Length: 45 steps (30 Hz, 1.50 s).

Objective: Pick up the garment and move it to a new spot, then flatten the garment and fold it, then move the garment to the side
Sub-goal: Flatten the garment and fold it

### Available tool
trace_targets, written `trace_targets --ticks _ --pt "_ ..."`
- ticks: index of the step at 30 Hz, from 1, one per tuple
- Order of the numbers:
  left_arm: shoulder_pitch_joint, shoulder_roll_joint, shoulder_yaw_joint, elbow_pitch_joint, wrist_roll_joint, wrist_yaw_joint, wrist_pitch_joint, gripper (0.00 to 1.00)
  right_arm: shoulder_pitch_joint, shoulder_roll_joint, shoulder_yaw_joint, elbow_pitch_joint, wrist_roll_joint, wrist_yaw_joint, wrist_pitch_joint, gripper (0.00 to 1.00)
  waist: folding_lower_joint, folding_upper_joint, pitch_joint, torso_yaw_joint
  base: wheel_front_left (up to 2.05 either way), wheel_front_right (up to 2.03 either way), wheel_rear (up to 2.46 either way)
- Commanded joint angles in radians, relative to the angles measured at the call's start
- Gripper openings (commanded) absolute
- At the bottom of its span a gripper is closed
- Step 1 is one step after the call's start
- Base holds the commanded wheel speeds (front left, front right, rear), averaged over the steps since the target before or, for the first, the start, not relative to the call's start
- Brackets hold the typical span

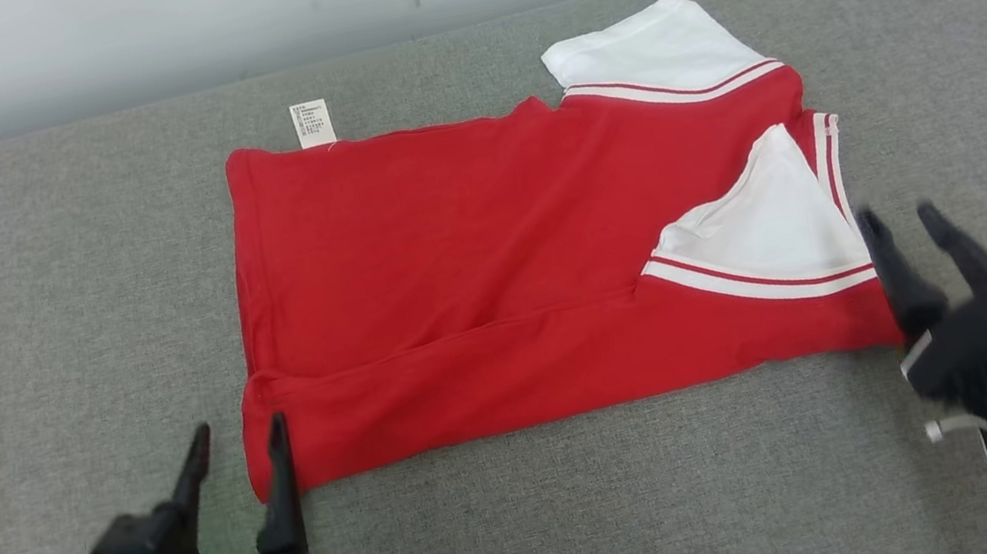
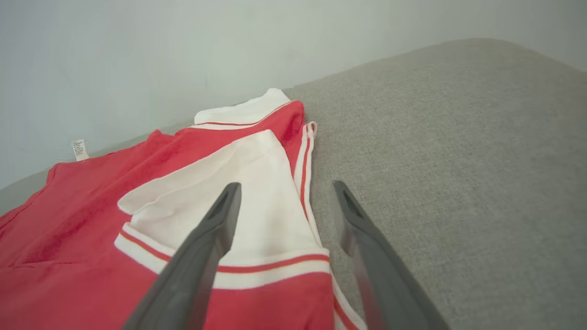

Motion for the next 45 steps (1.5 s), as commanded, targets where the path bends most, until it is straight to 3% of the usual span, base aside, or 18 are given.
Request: trace_targets --ticks 1,10,17,18,19,20,21,22,29,45 --pt "0.03 -0.005 0.004 -0.016 0.015 0.003 -0.003 1.0 0.046 -0.005 -0.001 -0.016 0.023 -0.002 -0.013 1.0 0.0001 -0.0001 -0.003 -0.001 0.0 0.0 0.0" --pt "0.107 -0.008 0.015 -0.035 0.032 0.011 -0.003 1.0 0.176 -0.028 -0.006 -0.085 -0.009 -0.002 -0.045 1.0 0.0001 -0.0001 0.027 -0.024 0.0 0.0 0.0" --pt "0.08 -0.006 0.017 0.013 0.038 0.006 -0.003 1.0 0.16 0.012 0.004 -0.058 -0.033 -0.002 -0.022 0.98 0.0001 -0.0001 0.043 -0.028 0.0 0.0 0.0" --pt "0.074 -0.011 0.019 0.022 0.033 0.006 -0.003 1.0 0.159 0.015 0.01 -0.055 -0.038 -0.002 -0.015 0.38 0.0001 -0.0001 0.043 -0.028 0.0 0.0 0.0" --pt "0.07 -0.015 0.021 0.034 0.027 0.0 -0.003 1.0 0.157 0.016 0.016 -0.051 -0.041 -0.002 -0.012 0.0 0.0001 -0.0001 0.042 -0.028 0.0 0.0 0.0" --pt "0.064 -0.017 0.018 0.045 0.026 -0.004 -0.003 0.59 0.157 0.016 0.021 -0.047 -0.044 -0.002 -0.009 0.0 0.0001 -0.0001 0.041 -0.028 0.0 0.0 0.0" --pt "0.057 -0.022 0.017 0.054 0.024 -0.006 -0.003 0.04 0.158 0.017 0.024 -0.043 -0.046 -0.002 -0.009 0.0 0.0001 -0.0001 0.036 -0.027 0.0 0.0 0.0" --pt "0.053 -0.025 0.014 0.065 0.023 -0.014 -0.003 0.0 0.159 0.019 0.026 -0.04 -0.049 -0.002 -0.009 0.0 0.0001 -0.0001 0.032 -0.027 0.0 0.0 0.0" --pt "0.091 -0.035 0.027 0.059 0.02 -0.026 -0.003 0.0 0.209 0.005 0.003 -0.059 -0.021 -0.002 -0.034 0.0 0.0001 -0.0001 -0.028 -0.015 0.0 0.0 0.0" --pt "0.324 -0.062 0.06 -0.068 0.007 0.017 -0.003 0.0 0.49 0.041 -0.097 -0.245 -0.031 -0.002 0.009 0.0 0.0001 -0.0001 -0.116 0.014 0.0 0.0 0.0"
